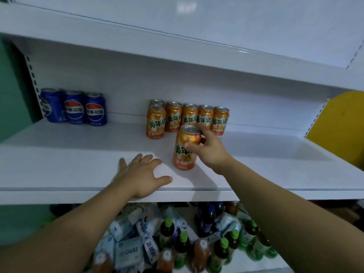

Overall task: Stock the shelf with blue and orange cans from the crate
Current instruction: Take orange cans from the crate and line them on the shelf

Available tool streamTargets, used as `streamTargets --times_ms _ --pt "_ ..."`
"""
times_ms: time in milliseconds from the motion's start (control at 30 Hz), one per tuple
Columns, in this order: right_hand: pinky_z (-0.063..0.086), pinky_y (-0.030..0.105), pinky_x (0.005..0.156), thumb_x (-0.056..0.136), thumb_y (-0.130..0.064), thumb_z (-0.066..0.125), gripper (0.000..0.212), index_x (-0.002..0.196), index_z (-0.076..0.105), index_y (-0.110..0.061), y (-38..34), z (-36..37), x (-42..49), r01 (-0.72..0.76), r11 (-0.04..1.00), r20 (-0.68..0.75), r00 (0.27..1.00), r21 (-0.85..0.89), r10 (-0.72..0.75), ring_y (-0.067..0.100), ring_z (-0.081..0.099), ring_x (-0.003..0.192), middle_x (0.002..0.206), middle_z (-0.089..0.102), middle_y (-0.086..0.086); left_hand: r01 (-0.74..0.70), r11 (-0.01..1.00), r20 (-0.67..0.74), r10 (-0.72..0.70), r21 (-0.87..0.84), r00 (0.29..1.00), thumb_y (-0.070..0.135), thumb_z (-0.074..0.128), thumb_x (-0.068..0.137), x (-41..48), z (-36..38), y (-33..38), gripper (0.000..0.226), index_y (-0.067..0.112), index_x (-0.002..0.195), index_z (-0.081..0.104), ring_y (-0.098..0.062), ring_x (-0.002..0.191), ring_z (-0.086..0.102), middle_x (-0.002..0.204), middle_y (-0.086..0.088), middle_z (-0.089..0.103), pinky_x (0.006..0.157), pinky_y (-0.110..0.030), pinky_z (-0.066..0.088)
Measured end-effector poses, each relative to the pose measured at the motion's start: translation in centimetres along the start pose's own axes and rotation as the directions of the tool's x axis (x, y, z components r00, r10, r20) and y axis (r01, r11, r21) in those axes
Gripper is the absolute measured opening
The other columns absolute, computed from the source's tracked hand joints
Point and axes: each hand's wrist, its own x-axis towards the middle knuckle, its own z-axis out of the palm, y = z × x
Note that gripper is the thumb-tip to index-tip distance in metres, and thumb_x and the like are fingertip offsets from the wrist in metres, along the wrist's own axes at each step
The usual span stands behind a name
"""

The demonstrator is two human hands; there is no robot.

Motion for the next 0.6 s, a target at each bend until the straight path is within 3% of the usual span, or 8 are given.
streamTargets --times_ms 133,233,367,600 --pt "0.043 0.031 0.094 0.09 -0.029 0.066 0.071 0.149 0.026 -0.027 0.6 0.8 2.3 0.063 0.978 -0.036 0.997 -0.199 -0.071 0.019 0.048 0.127 0.142 0.046 0.0 0.001 1.0 0.0 -0.001 -0.017 1.0 0.079 0.029 0.081 0.2 0.0 0.1 0.079 0.04 0.149 0.016 -0.016 0.148 -0.002 0.161 0.01 0.004 0.115 -0.057 -0.003" --pt "0.044 0.033 0.099 0.089 -0.032 0.066 0.072 0.149 0.027 -0.028 0.7 1.3 4.2 0.105 0.945 -0.074 0.988 -0.31 -0.134 0.024 0.047 0.128 0.145 0.04 0.005 0.0 1.0 -0.003 0.0 -0.023 1.0 0.079 0.03 0.081 0.2 0.0 0.1 0.079 0.04 0.148 0.016 -0.017 0.148 -0.002 0.161 0.009 0.005 0.115 -0.057 -0.003" --pt "0.04 0.027 0.092 0.092 -0.03 0.063 0.066 0.148 0.03 -0.023 0.8 2.2 6.5 0.08 0.937 -0.082 0.99 -0.341 -0.114 0.023 0.047 0.128 0.145 0.045 0.002 0.001 1.0 -0.002 -0.001 -0.026 1.0 0.079 0.03 0.081 0.1 0.2 0.0 0.079 0.04 0.149 0.016 -0.017 0.148 -0.002 0.161 0.009 0.006 0.115 -0.057 -0.003" --pt "0.043 0.042 0.104 0.095 -0.027 0.056 0.053 0.144 0.035 -0.02 1.6 3.5 10.0 0.114 0.907 -0.105 0.98 -0.406 -0.17 0.026 0.05 0.126 0.139 0.051 0.006 -0.006 1.0 -0.015 0.005 -0.013 1.0 0.079 0.03 0.081 0.2 0.1 -0.2 0.079 0.04 0.148 0.016 -0.017 0.148 -0.002 0.16 0.009 0.006 0.115 -0.058 -0.003"
